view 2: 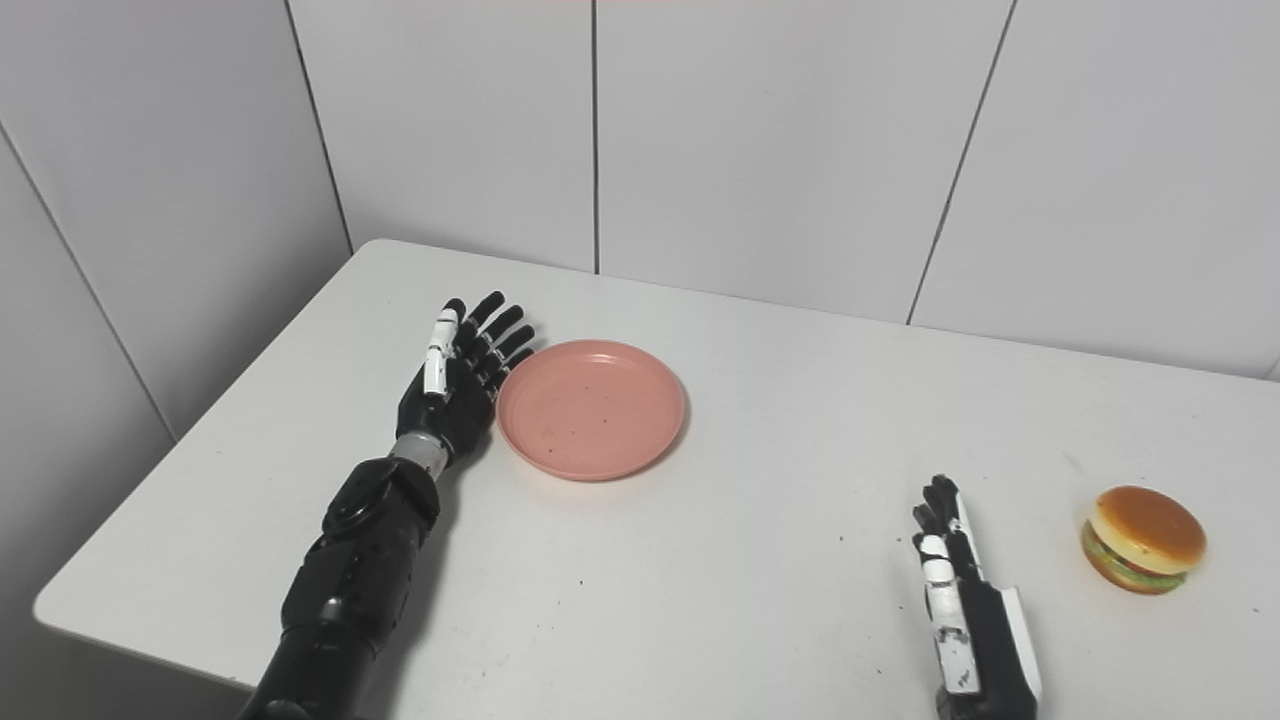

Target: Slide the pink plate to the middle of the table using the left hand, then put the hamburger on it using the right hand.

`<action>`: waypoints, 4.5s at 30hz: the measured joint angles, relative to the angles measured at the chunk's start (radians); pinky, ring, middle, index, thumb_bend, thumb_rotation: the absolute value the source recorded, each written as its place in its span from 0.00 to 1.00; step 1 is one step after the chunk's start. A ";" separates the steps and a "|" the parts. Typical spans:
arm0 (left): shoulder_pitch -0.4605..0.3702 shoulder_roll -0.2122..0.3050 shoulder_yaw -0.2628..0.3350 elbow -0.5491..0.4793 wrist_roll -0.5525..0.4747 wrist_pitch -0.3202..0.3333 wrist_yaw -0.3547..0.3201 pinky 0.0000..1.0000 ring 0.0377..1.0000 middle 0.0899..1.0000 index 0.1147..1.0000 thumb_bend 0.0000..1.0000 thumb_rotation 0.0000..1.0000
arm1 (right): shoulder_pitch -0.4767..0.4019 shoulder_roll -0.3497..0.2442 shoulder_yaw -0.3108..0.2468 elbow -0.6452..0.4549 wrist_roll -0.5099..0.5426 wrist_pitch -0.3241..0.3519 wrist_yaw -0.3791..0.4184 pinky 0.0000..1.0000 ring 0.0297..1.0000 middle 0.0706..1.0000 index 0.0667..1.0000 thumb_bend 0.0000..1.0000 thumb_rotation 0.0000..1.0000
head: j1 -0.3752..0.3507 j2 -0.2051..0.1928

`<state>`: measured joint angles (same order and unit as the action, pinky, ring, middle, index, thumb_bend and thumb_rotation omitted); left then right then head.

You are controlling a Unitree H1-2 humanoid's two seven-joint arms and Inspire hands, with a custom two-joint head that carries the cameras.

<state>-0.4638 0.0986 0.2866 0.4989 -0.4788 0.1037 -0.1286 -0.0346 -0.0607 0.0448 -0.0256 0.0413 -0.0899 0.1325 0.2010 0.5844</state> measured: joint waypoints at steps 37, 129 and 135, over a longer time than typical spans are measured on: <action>0.124 -0.153 -0.207 -0.218 0.008 0.158 -0.048 0.89 0.87 0.87 0.86 0.36 1.00 | 0.008 0.060 0.008 -0.030 -0.042 0.083 -0.069 0.99 0.98 0.99 1.00 0.15 1.00 | -0.163 0.072; 0.178 -0.109 -0.166 -0.237 0.021 0.106 -0.179 0.94 0.91 0.92 0.91 0.34 1.00 | -0.299 -0.362 -0.020 -0.046 -0.990 0.421 0.013 0.70 0.87 0.94 0.90 0.89 0.60 | -0.664 0.009; 0.181 -0.107 -0.164 -0.245 0.012 0.109 -0.178 0.93 0.91 0.91 0.90 0.34 1.00 | -0.314 -0.363 -0.004 0.023 -0.980 0.421 0.011 0.71 0.86 0.93 0.90 0.89 0.61 | -0.661 0.020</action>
<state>-0.2825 -0.0081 0.1229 0.2543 -0.4665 0.2124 -0.3071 -0.3489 -0.4241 0.0404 -0.0023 -0.9387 0.3313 0.1438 -0.4602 0.6043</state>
